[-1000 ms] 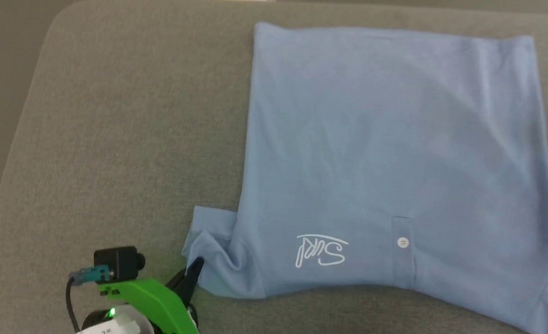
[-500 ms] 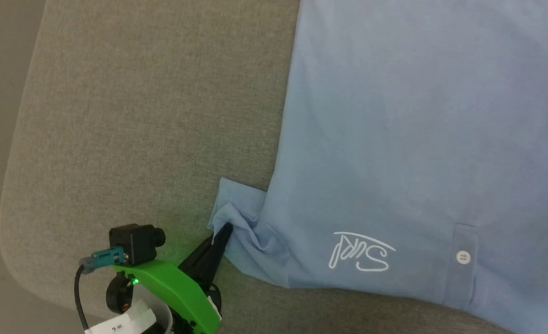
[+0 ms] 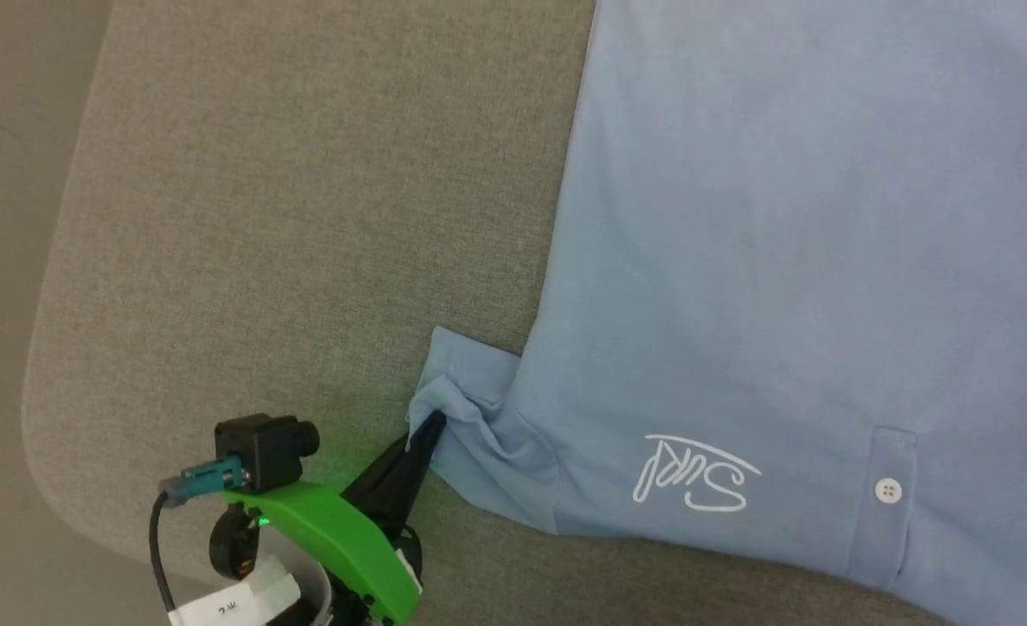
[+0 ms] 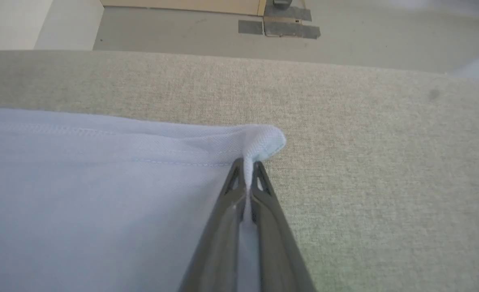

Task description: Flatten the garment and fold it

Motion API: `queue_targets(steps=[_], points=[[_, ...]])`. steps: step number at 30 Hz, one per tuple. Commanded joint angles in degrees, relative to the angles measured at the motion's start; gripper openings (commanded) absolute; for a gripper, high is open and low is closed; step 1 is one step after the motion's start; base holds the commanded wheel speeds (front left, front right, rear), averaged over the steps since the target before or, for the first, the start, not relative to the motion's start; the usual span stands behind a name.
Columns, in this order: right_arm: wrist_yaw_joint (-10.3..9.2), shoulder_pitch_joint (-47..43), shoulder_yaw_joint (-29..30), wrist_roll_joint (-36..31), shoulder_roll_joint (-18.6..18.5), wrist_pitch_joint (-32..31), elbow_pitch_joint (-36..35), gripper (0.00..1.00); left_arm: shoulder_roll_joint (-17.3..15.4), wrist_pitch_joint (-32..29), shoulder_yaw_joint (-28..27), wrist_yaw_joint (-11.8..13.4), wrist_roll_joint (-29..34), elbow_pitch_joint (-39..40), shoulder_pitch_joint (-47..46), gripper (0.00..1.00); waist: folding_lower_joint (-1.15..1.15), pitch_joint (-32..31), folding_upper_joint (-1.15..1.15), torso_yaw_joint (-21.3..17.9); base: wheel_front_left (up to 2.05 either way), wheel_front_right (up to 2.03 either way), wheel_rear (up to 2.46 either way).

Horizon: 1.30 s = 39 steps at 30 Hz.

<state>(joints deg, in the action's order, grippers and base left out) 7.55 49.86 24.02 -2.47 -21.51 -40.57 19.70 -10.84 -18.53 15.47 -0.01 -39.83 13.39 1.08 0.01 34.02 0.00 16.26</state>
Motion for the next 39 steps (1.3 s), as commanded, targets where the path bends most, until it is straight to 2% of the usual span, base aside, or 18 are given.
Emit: queue_targets(steps=[1,4,8,13,16,21,27,31,32,33,34,39], points=[[-0.06,-2.8,-1.3,1.5,-1.2,3.5,0.0,0.00,-1.4,-0.4,-1.7,1.8,0.6,-3.1,0.1,0.00,-0.01,-5.3,0.00,-3.0,0.00,0.00,0.00],[-0.06,-10.0,-5.5,5.2,-4.2,11.2,-1.1,0.00,-2.1,-0.8,-2.2,2.4,0.5,-3.3,1.7,0.00,-0.01,-9.7,0.00,-5.2,0.00,0.00,0.00],[-0.06,-20.0,-11.0,9.7,-8.5,17.9,-4.9,0.00,-3.2,-1.3,-3.1,3.3,0.3,-3.1,4.3,0.00,-0.01,-14.8,0.00,-8.6,0.00,0.00,0.00],[-0.06,-32.0,-11.3,13.1,-11.3,23.1,-10.9,0.00,-3.9,-1.9,-3.8,4.3,-0.1,-2.2,7.1,0.00,-0.01,-18.9,0.00,-12.4,0.00,0.00,0.00],[-0.06,-39.2,-7.9,14.0,-9.5,23.8,-13.1,0.00,-4.1,-2.1,-4.0,4.8,-0.5,-1.5,8.5,0.00,-0.01,-20.6,0.00,-14.5,0.00,0.00,0.00],[-0.06,-48.6,-4.2,15.0,-4.1,19.5,-13.7,0.00,-4.5,-2.6,-4.3,5.7,-0.6,-0.7,10.1,0.00,-0.01,-22.2,0.00,-17.3,0.00,0.00,0.00],[-0.06,-53.0,-2.0,17.5,2.4,11.6,-10.9,0.00,-4.8,-3.1,-4.4,6.2,-0.7,0.3,10.7,0.00,-0.01,-22.8,0.00,-18.8,0.00,0.00,0.00],[-0.06,-53.7,-2.3,19.4,4.3,5.7,-8.3,0.00,-5.0,-3.6,-4.1,6.4,-0.5,0.7,10.6,0.00,-0.01,-22.7,0.00,-19.0,0.00,0.00,0.00],[-0.06,-53.6,-2.4,19.5,4.4,4.8,-8.1,0.06,-5.1,-3.7,-4.1,6.4,-0.5,0.7,10.6,0.00,-0.01,-22.6,0.00,-18.9,0.00,0.00,0.00],[-0.06,-53.2,-2.6,19.5,4.1,4.2,-8.5,0.69,-5.2,-3.8,-4.0,6.5,-0.5,0.9,10.5,0.00,-0.01,-22.5,0.00,-18.9,0.00,0.00,0.00],[-0.06,-52.9,-2.7,19.4,3.9,4.2,-8.9,1.00,-5.2,-3.8,-4.0,6.5,-0.5,0.9,10.5,0.00,-0.01,-22.5,0.00,-18.8,0.00,0.00,0.00],[-0.06,-47.3,-6.2,17.8,1.1,9.3,-12.8,1.00,-5.0,-3.9,-4.0,6.4,-1.2,1.7,10.1,0.00,-0.01,-21.4,0.00,-18.6,0.00,0.00,0.00]])
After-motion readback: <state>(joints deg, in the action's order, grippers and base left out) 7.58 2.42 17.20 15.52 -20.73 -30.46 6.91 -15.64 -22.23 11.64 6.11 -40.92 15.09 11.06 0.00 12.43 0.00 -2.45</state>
